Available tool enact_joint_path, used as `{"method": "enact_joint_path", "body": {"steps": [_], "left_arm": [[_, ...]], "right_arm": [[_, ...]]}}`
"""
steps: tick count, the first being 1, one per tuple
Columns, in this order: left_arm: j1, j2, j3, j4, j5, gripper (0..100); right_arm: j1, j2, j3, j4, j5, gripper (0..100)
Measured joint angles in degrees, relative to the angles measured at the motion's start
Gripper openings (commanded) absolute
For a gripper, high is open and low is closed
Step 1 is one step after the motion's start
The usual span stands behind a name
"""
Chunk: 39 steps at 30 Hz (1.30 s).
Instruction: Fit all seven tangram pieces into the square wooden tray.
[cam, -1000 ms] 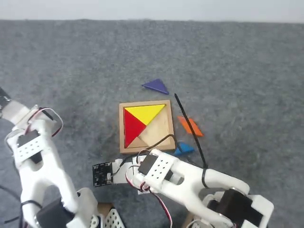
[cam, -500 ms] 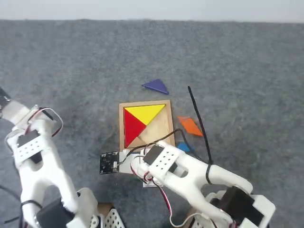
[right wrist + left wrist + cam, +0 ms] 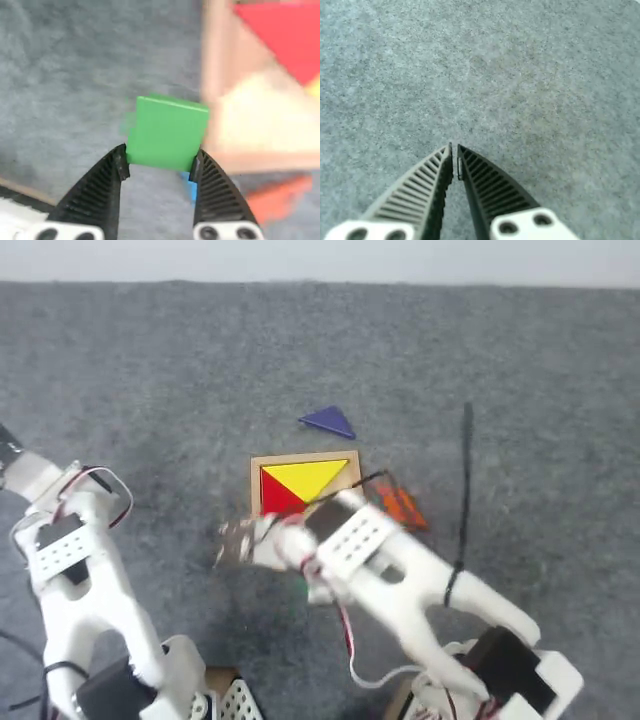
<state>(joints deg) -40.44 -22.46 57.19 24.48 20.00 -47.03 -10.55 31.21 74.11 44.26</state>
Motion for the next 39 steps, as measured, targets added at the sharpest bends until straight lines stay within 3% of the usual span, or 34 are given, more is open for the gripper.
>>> {"method": "enact_joint_path", "body": {"steps": [5, 14, 18, 30, 39], "left_arm": [[0.0, 0.0, 0.0, 0.0, 0.0, 1], [0.0, 0.0, 0.0, 0.0, 0.0, 1], [0.62, 0.0, 0.0, 0.0, 0.0, 1], [0.62, 0.0, 0.0, 0.0, 0.0, 1], [0.62, 0.0, 0.0, 0.0, 0.0, 1]], "right_arm": [[5.01, 0.0, -5.27, -0.7, 0.35, 3.8], [5.19, 11.34, -5.89, -11.16, -20.13, 3.8], [5.45, 16.88, -9.14, -12.75, -25.23, 3.8], [5.63, 22.15, -14.24, -10.02, -26.2, 4.6], [5.63, 22.15, -14.24, -8.88, -26.2, 17.8]]}}
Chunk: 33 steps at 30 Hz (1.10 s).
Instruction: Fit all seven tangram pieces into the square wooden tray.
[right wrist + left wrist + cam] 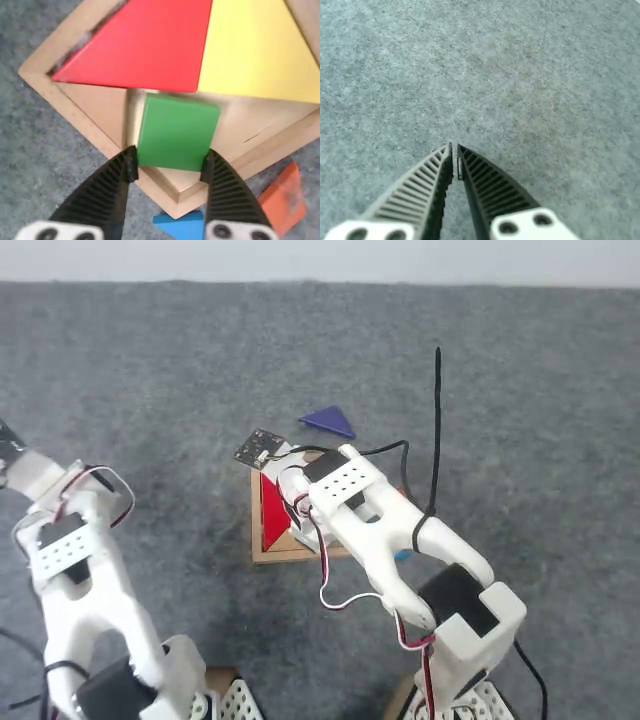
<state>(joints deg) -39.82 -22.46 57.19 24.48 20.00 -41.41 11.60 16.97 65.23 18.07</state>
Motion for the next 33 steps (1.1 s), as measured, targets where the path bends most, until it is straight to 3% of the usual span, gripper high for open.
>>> {"method": "enact_joint_path", "body": {"steps": [15, 21, 33], "left_arm": [[0.0, 0.0, 0.0, 0.0, 0.0, 1], [0.0, 0.0, 0.0, 0.0, 0.0, 1], [0.0, 0.0, 0.0, 0.0, 0.0, 1]], "right_arm": [[-2.55, 0.0, 0.0, 0.0, 0.0, 18.2], [-2.46, 0.0, 0.0, 0.0, 0.0, 27.9], [-2.46, 0.0, -1.67, 3.78, 0.44, 27.2]]}}
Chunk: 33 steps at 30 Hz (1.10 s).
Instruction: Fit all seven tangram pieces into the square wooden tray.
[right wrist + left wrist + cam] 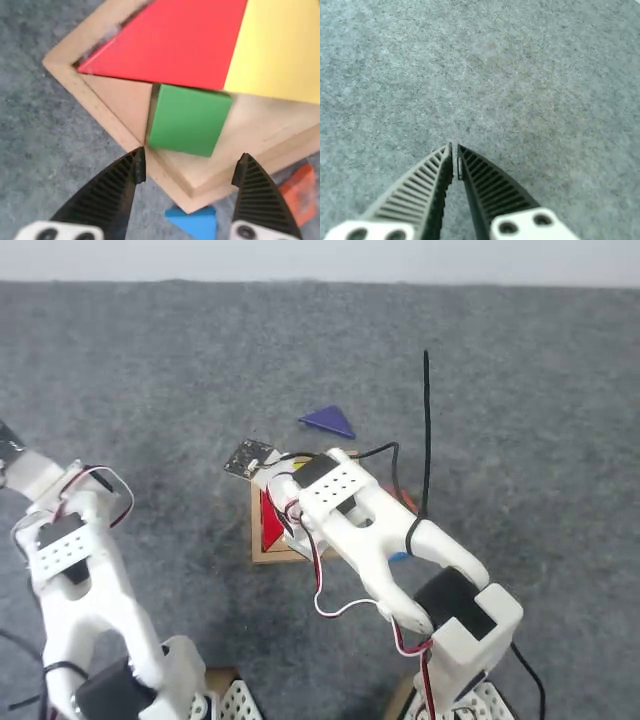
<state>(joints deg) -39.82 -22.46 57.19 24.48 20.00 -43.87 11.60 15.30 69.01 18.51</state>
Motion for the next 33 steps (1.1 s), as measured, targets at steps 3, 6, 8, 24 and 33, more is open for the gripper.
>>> {"method": "enact_joint_path", "body": {"steps": [3, 6, 8, 24, 33], "left_arm": [[0.0, 0.0, 0.0, 0.0, 0.0, 1], [0.0, 0.0, 0.0, 0.0, 0.0, 1], [0.0, 0.0, 0.0, 0.0, 0.0, 1], [0.0, 0.0, 0.0, 0.0, 0.0, 1], [0.0, 0.0, 0.0, 0.0, 0.0, 1]], "right_arm": [[0.18, -1.23, -1.58, 3.16, 0.7, 20.6], [2.2, -4.48, -1.58, 4.04, 0.7, 8.3], [4.04, -5.54, -1.58, 3.78, 0.7, 1.3], [8.18, 8.79, -5.19, -8.18, 1.05, 3.3], [6.59, 8.79, -5.8, -8.62, 1.14, 3.7]]}}
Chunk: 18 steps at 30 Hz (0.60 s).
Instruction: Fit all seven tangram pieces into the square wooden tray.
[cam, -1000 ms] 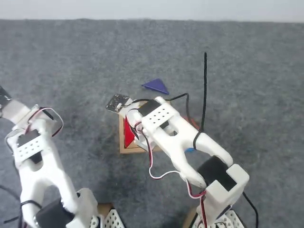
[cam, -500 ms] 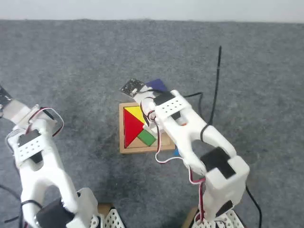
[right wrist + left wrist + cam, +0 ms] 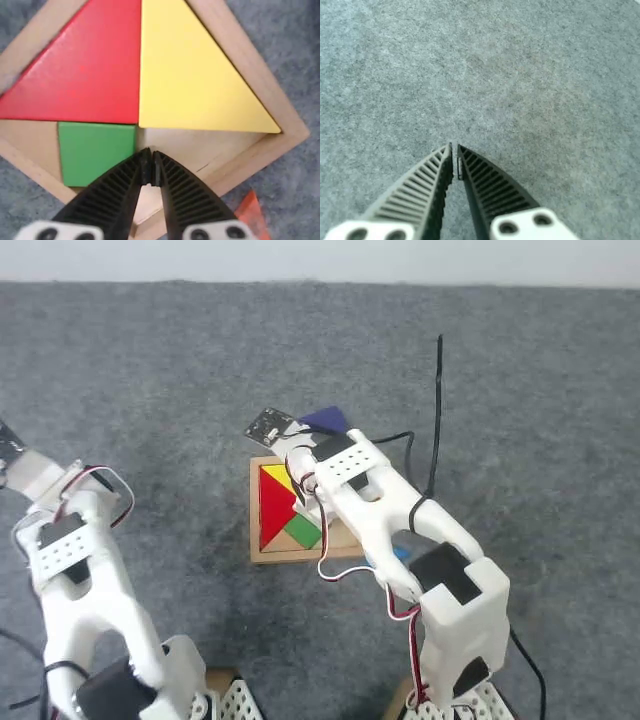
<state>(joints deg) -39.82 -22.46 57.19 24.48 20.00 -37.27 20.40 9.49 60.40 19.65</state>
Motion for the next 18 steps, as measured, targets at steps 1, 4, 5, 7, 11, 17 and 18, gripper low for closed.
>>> {"method": "enact_joint_path", "body": {"steps": [1, 4, 5, 7, 11, 17, 18], "left_arm": [[0.0, 0.0, 0.0, 0.0, 0.0, 1], [0.0, 0.0, 0.0, 0.0, 0.0, 1], [0.0, 0.0, 0.0, 0.0, 0.0, 1], [0.0, 0.0, 0.0, 0.0, 0.0, 1], [0.0, 0.0, 0.0, 0.0, 0.0, 1], [0.0, 0.0, 0.0, 0.0, 0.0, 1], [0.0, 0.0, 0.0, 0.0, 0.0, 1]], "right_arm": [[0.0, 0.0, 0.0, -0.09, 0.0, 3.7], [0.0, 0.0, 0.0, -0.44, 0.09, 3.7], [0.0, 0.0, 0.0, -0.44, 0.09, 3.7], [0.0, 0.0, 0.0, -0.44, 0.09, 3.5], [0.97, -4.57, 0.09, 2.9, 1.85, 3.7], [8.18, -17.85, 0.0, 7.12, 3.08, 3.9], [9.67, -18.99, 0.0, 7.65, 3.43, 4.3]]}}
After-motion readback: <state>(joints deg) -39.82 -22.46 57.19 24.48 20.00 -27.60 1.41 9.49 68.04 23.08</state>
